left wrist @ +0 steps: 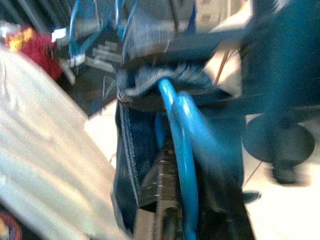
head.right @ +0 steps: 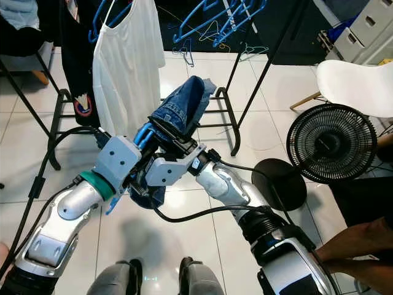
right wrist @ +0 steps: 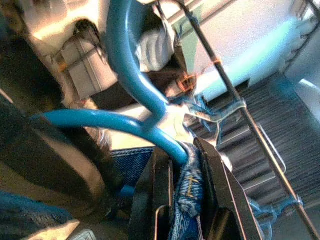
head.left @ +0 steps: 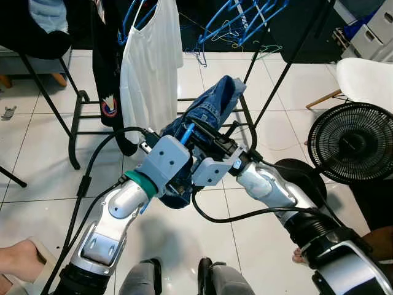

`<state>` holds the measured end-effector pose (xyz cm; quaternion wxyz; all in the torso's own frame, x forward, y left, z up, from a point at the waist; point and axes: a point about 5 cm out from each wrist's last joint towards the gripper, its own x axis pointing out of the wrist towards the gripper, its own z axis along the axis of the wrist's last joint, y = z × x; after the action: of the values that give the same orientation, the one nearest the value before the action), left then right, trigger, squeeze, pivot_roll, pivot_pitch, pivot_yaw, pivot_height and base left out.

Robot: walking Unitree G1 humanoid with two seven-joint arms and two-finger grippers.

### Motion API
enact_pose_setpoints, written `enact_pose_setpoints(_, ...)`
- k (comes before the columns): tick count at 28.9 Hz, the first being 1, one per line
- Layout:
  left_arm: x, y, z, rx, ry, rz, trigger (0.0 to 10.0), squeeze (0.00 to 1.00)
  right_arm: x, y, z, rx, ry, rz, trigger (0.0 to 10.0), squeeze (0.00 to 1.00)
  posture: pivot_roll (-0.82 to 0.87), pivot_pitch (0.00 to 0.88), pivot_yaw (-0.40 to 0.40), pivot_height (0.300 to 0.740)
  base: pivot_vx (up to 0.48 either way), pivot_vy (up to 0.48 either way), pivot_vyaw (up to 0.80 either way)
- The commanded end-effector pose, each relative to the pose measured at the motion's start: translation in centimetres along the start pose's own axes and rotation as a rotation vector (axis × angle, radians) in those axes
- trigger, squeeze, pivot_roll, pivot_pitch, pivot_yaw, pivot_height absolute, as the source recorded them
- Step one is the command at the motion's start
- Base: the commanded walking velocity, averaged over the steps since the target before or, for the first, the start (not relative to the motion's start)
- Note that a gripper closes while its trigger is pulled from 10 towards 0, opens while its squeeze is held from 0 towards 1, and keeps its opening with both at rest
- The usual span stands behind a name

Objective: Hang hanger

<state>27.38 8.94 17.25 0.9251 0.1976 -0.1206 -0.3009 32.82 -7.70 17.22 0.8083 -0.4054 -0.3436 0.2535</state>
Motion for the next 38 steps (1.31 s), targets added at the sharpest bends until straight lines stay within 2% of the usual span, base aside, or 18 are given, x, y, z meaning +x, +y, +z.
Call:
enact_pose_setpoints(1,0.0,-1.2,0.4,0.001,-0.037,-0.064,10.0,1.00,-1.2,-1.0,-1.7,0.016,0.108,-0.083,0.0,0.00,0.05,0.118,-0.021,0.733,0.000,0.000,0.00)
enact_pose_setpoints(4,0.0,-1.2,0.4,-0.005,-0.035,-0.071,10.0,1.00,-1.3,-0.8,-1.7,0.022,0.112,-0.082,0.0,0.00,0.05,0.118,-0.021,0.733,0.000,0.000,0.00)
enact_pose_setpoints(5,-0.1,-1.1,0.4,-0.059,-0.026,-0.075,10.0,0.31,-1.4,-0.8,-1.9,0.015,0.126,-0.092,0.0,0.00,0.05,0.116,-0.020,0.733,0.000,0.000,0.00)
enact_pose_setpoints(7,-0.1,-1.1,0.4,-0.059,-0.026,-0.075,10.0,0.31,-1.4,-0.8,-1.9,0.015,0.126,-0.092,0.0,0.00,0.05,0.116,-0.020,0.733,0.000,0.000,0.00)
enact_pose_setpoints(8,-0.4,-0.9,0.4,-0.128,-0.018,-0.083,10.0,0.00,-1.5,-1.0,-2.1,0.006,0.142,-0.105,0.0,0.00,0.05,0.116,-0.019,0.733,0.000,0.000,0.00)
enact_pose_setpoints(11,-1.1,-0.2,0.5,-0.232,-0.017,-0.076,10.0,0.00,-1.6,-1.6,-2.7,-0.014,0.182,-0.139,0.0,0.00,0.05,0.120,-0.017,0.733,0.000,0.000,0.00)
enact_pose_setpoints(15,-1.3,0.3,0.5,-0.265,-0.021,-0.048,10.0,0.00,-1.6,-1.9,-3.0,-0.018,0.198,-0.151,0.0,0.00,0.05,0.120,-0.017,0.733,0.000,0.000,0.00)
enact_pose_setpoints(17,-1.4,1.2,0.6,-0.329,-0.035,0.018,10.0,0.00,-1.7,-2.1,-3.3,-0.020,0.226,-0.161,0.0,0.00,0.05,0.123,-0.016,0.733,0.000,0.000,0.00)
enact_pose_setpoints(18,-1.5,2.3,0.9,-0.429,-0.066,0.114,10.0,0.00,-2.0,-2.2,-3.9,-0.012,0.272,-0.168,0.0,0.00,0.05,0.128,-0.021,0.733,0.000,0.000,0.00)
enact_pose_setpoints(20,-1.5,2.3,0.9,-0.429,-0.066,0.114,10.0,0.00,-2.0,-2.2,-3.9,-0.012,0.272,-0.168,0.0,0.00,0.05,0.128,-0.021,0.733,0.000,0.000,0.00)
enact_pose_setpoints(22,-1.6,3.6,0.8,-0.535,-0.081,0.240,10.0,0.00,-2.4,-2.3,-4.6,0.008,0.334,-0.184,0.0,0.00,0.05,0.131,-0.022,0.733,0.000,0.000,0.00)
enact_pose_setpoints(25,-1.5,3.9,0.0,-0.524,-0.035,0.311,10.0,0.00,-2.6,-3.0,-4.9,0.030,0.364,-0.224,0.0,0.00,0.04,0.137,-0.021,0.733,0.000,0.000,0.00)
enact_pose_setpoints(26,-1.5,4.3,-1.2,-0.460,0.051,0.389,10.0,0.00,-2.6,-4.0,-4.9,0.050,0.372,-0.267,0.0,0.00,0.04,0.141,-0.018,0.733,0.000,0.000,0.00)
enact_pose_setpoints(31,-1.6,4.6,-2.3,-0.425,0.123,0.448,10.0,0.00,-2.5,-5.2,-4.5,0.064,0.351,-0.302,0.0,0.00,0.03,0.143,-0.017,0.733,0.000,0.000,0.00)
enact_pose_setpoints(32,-1.6,4.8,-3.1,-0.319,0.186,0.469,10.0,0.00,-2.4,-6.3,-3.8,0.065,0.303,-0.324,0.0,0.00,0.03,0.146,-0.015,0.733,0.000,0.000,0.00)
enact_pose_setpoints(33,-1.6,4.8,-3.1,-0.319,0.186,0.469,10.0,0.00,-2.4,-6.3,-3.8,0.065,0.303,-0.324,0.0,0.00,0.03,0.146,-0.015,0.733,0.000,0.000,0.00)
enact_pose_setpoints(35,-1.7,3.8,-4.9,-0.178,0.292,0.357,10.0,0.00,-2.0,-8.5,-1.9,0.040,0.182,-0.320,0.0,0.00,0.02,0.153,-0.014,0.733,0.000,0.000,0.00)
enact_pose_setpoints(38,-1.8,2.7,-5.5,-0.138,0.330,0.237,10.0,0.00,-2.0,-9.2,-1.3,0.028,0.144,-0.310,0.0,0.00,0.02,0.155,-0.013,0.733,0.000,0.000,0.00)
